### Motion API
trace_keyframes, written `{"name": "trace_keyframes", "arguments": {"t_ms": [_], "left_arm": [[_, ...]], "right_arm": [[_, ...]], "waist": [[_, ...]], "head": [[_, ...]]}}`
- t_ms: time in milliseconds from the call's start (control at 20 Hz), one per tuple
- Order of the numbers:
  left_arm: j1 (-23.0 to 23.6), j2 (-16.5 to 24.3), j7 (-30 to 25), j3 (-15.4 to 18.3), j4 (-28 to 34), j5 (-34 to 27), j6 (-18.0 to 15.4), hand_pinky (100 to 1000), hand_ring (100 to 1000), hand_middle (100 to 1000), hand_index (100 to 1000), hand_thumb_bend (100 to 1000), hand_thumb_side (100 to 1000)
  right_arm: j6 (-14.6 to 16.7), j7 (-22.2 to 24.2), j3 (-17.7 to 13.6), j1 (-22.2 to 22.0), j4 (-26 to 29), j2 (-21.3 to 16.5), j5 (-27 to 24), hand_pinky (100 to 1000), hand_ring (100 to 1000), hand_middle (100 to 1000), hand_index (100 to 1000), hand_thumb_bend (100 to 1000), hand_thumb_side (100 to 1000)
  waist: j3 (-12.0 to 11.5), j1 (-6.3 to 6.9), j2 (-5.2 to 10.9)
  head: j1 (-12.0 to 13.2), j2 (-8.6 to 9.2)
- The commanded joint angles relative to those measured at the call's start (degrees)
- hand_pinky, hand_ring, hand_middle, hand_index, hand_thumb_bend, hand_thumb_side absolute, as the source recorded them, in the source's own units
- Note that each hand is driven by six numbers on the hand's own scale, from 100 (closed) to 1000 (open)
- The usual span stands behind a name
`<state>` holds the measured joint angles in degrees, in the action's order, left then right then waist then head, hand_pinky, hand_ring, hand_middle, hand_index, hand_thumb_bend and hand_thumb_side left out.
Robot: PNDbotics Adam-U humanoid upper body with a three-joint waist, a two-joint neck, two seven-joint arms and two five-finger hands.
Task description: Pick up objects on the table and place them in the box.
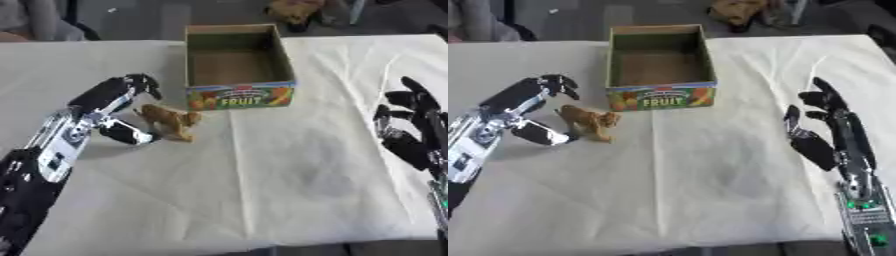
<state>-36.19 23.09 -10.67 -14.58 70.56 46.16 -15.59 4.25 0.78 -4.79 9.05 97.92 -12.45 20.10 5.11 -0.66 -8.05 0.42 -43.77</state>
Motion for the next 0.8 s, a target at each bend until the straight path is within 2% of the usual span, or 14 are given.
{"name": "trace_keyframes", "arguments": {"t_ms": [50, 500, 800], "left_arm": [[-1.8, 0.1, 1.1, 0.1, -0.5, 1.1, -0.3, 717, 804, 804, 749, 591, 205], [-3.0, -0.8, -0.3, -1.2, -3.6, 3.0, -2.3, 690, 751, 757, 736, 594, 213], [-3.1, -0.9, -1.3, -1.8, -4.9, 4.2, -3.5, 636, 694, 711, 729, 588, 215]], "right_arm": [[0.1, 0.2, 0.1, 0.6, 1.0, -1.1, -0.3, 779, 848, 759, 998, 100, 356], [0.2, 0.3, 0.2, 0.6, 0.9, -1.0, -0.3, 779, 849, 759, 998, 100, 355], [0.2, 0.4, 0.2, 0.7, 0.9, -1.0, -0.3, 779, 849, 759, 998, 100, 354]], "waist": [[0.1, -0.1, 0.91], [0.2, -0.29, 0.94], [0.3, -0.33, 0.9]], "head": [[0.2, -0.35], [0.3, -0.35], [0.3, -0.35]]}}
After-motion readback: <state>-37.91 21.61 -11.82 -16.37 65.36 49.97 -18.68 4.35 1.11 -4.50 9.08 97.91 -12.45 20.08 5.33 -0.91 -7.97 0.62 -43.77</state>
